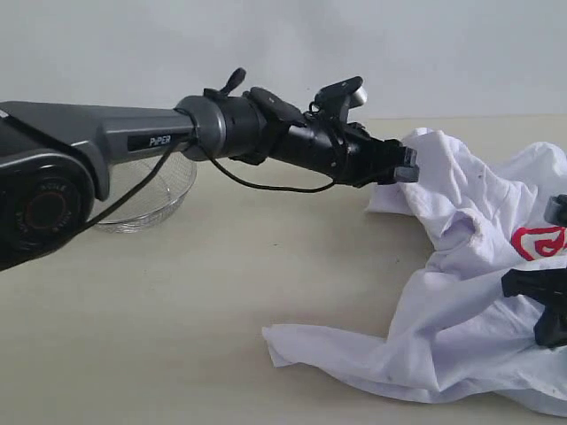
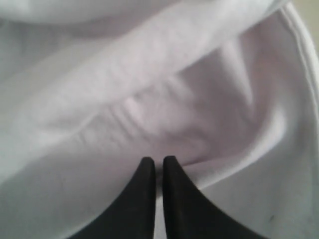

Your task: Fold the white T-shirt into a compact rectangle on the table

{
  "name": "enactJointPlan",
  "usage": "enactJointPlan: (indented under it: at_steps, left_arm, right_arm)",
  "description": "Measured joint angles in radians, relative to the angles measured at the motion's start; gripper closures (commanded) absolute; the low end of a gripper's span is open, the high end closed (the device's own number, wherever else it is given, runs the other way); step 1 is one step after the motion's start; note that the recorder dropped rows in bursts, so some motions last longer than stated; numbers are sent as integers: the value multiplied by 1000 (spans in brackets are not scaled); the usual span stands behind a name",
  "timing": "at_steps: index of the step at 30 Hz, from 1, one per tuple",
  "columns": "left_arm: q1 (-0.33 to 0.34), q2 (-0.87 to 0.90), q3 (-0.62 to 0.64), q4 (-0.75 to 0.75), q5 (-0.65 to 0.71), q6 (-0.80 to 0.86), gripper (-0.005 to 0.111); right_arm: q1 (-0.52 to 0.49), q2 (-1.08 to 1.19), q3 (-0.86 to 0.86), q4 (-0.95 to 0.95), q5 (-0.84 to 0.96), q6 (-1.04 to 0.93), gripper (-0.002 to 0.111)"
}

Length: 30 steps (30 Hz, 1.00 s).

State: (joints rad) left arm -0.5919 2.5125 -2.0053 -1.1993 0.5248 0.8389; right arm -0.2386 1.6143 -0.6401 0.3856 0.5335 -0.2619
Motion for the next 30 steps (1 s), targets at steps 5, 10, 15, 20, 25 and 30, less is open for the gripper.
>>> enactJointPlan:
  at_steps: [5, 10, 15, 20, 25, 30]
  left_arm:
    - [-7, 15, -18, -2, -19, -24, 44]
    - [-11, 39, -27, -47, -32, -27, 48]
    - [-27, 78, -27, -78, -32, -33, 48]
    - [-33, 79, -31, -162, -13, -28, 55]
    - [-33, 79, -82, -201, 36, 1, 59]
    - [-33, 79, -107, -209, 47, 6, 65]
  right_arm:
    - [0, 0, 0, 0, 0, 0, 106]
    - [0, 0, 0, 11, -2, 0, 106]
    - [0, 0, 0, 14, -2, 0, 106]
    - [0, 0, 0, 14, -4, -5, 106]
    - [0, 0, 0, 16, -4, -11, 106]
    - [0, 0, 0, 16, -4, -11, 106]
